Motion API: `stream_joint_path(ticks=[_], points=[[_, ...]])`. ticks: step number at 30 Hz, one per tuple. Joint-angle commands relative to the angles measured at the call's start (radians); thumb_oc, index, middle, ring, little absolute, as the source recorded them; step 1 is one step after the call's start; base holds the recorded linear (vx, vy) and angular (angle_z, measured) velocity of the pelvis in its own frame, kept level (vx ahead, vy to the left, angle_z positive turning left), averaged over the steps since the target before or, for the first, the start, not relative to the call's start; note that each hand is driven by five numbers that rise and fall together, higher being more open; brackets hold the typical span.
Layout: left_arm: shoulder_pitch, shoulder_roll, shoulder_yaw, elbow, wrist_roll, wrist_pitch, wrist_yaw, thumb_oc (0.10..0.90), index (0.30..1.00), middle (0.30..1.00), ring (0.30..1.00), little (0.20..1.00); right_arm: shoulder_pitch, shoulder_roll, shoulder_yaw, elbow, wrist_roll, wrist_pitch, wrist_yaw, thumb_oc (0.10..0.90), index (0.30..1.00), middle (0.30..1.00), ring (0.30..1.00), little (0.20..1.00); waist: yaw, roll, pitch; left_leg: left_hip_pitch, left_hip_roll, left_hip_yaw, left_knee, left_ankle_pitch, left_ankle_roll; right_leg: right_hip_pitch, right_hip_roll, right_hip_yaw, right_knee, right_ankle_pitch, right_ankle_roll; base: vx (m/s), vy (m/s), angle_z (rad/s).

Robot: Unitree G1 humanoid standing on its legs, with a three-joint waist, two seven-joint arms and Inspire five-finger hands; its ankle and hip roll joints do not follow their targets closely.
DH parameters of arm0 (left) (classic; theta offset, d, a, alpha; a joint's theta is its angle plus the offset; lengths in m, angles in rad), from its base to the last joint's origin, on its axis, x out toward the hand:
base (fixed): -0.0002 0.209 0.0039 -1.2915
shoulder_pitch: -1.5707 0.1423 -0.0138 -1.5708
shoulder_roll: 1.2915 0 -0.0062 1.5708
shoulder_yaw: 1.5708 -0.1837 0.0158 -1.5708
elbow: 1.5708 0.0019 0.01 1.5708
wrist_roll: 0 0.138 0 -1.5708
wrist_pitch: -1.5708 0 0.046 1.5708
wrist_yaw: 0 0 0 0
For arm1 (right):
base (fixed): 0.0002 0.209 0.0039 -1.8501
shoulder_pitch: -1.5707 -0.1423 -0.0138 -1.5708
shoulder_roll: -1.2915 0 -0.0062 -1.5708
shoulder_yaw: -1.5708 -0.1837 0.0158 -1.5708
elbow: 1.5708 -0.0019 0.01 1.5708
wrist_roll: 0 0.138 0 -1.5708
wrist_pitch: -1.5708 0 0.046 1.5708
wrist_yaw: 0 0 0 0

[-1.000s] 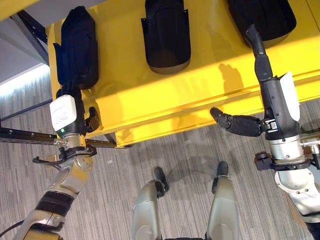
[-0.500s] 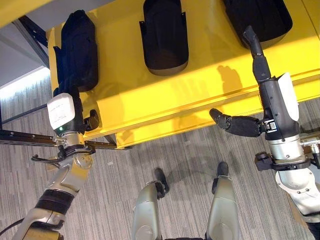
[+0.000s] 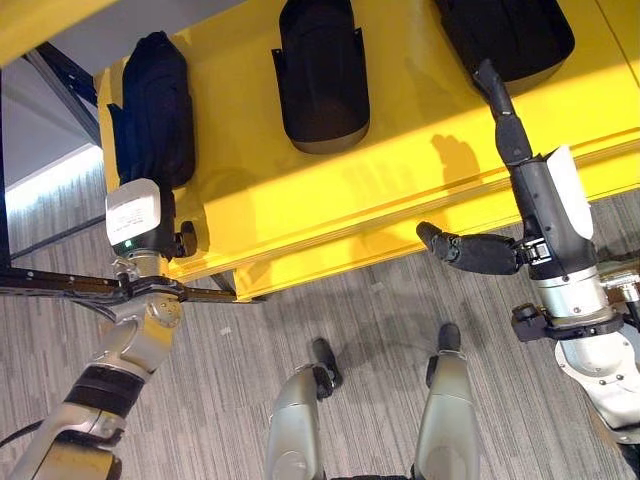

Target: Move parts from the plastic box to the shelf.

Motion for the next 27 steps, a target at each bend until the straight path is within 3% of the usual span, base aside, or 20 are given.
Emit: stream_joint_path(ticks=[1, 15, 27], points=[[-0.089, 0.103, 0.007, 0.027, 0.034, -0.025, -0.002, 0.900, 1.000, 1.000, 1.000, 1.000, -0.104, -0.019, -0.052, -0.088, 0.028, -0.075, -0.017, 0.900, 1.000, 1.000, 1.000, 1.000, -0.030, -0.025, -0.020, 0.028, 0.000, -0.037, -0.068, 0.012, -0.017, 0.089, -0.038, -0.060, 0.022, -0.074, -0.003, 0.00, 0.000, 0.00], [-0.038, 0.062, 0.050, 0.034, -0.073, -0.042, 0.018, 0.900, 1.000, 1.000, 1.000, 1.000, -0.093, -0.009, -0.052, -0.098, 0.023, -0.058, -0.001, 0.900, 1.000, 1.000, 1.000, 1.000, -0.028, -0.022, -0.015, 0.031, 0.002, -0.038, -0.056, 0.003, -0.018, 0.088, -0.039, -0.057, 0.037, -0.086, 0.000, 0.00, 0.001, 0.00], [0.020, 0.036, 0.105, -0.107, -0.124, -0.050, -0.036, 0.900, 1.000, 1.000, 1.000, 1.000, -0.064, 0.019, -0.074, -0.114, 0.010, -0.061, -0.011, 0.900, 1.000, 1.000, 1.000, 1.000, -0.013, -0.025, -0.013, 0.026, 0.003, -0.046, -0.066, 0.011, -0.017, 0.089, -0.030, -0.069, 0.032, -0.084, 0.002, 0.00, -0.011, 0.00]])
